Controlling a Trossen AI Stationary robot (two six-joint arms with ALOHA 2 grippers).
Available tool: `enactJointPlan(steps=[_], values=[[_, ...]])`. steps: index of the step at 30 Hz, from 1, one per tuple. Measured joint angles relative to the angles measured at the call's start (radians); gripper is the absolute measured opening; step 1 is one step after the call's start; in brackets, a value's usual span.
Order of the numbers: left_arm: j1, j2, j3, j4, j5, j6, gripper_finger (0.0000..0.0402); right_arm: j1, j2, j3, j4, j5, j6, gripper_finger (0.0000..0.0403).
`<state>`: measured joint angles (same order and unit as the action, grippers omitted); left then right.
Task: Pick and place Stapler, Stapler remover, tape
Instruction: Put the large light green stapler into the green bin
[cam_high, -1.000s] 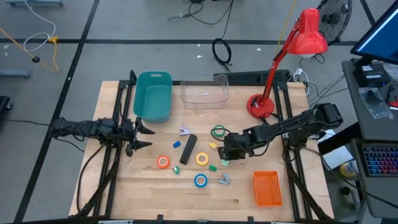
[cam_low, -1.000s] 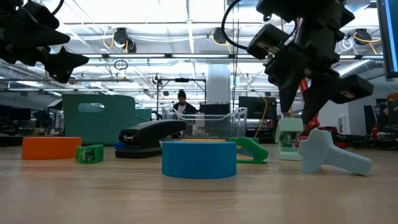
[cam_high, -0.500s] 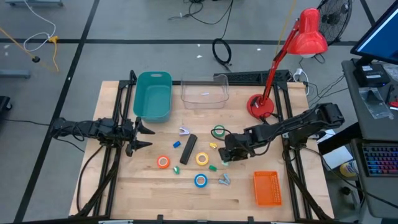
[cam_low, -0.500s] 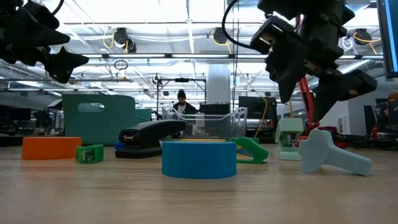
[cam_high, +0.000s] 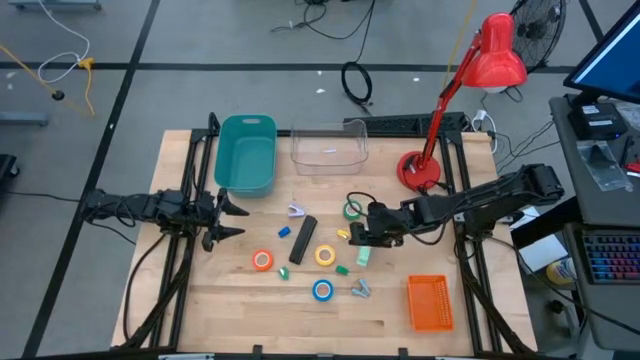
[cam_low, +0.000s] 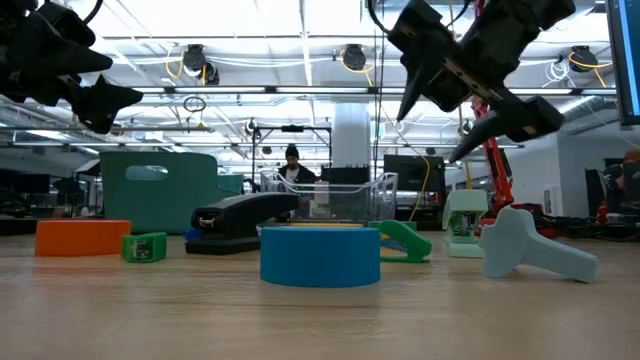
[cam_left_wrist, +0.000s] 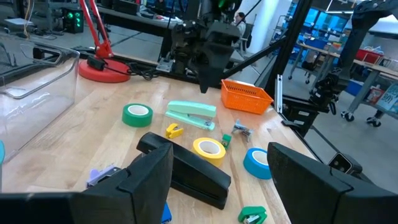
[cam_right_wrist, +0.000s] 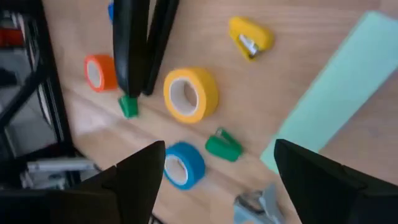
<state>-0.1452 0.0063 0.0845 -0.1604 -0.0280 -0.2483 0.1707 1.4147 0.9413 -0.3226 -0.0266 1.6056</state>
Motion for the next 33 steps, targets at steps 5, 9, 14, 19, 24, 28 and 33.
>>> enactJointPlan(steps=[5, 9, 14, 19, 24, 28, 33], values=[[0.000, 0.000, 0.000, 0.000, 0.000, -0.001, 0.0267, 0.017, 0.001, 0.009, -0.033, 0.025, 0.102, 0.0295], [0.000, 0.000, 0.000, 0.000, 0.000, -0.001, 0.0267, 0.049, 0.005, 0.095, -0.225, 0.064, 0.185, 0.0297], [0.000, 0.000, 0.000, 0.000, 0.000, 0.003, 0.0267, 0.067, 0.039, 0.251, -0.475, 0.105, 0.235, 0.0297], [0.000, 0.000, 0.000, 0.000, 0.000, 0.002, 0.0267, 0.065, 0.170, 0.325, -0.535, 0.058, 0.250, 0.0297], [0.000, 0.000, 0.000, 0.000, 0.000, -0.004, 0.0267, 0.057, 0.232, 0.354, -0.625, 0.058, 0.308, 0.0297], [0.000, 0.000, 0.000, 0.000, 0.000, -0.005, 0.0267, 0.053, 0.250, 0.359, -0.596, 0.076, 0.321, 0.0295], [0.000, 0.000, 0.000, 0.001, 0.000, 0.000, 0.0267, 0.053, 0.322, 0.358, -0.582, 0.051, 0.319, 0.0295]])
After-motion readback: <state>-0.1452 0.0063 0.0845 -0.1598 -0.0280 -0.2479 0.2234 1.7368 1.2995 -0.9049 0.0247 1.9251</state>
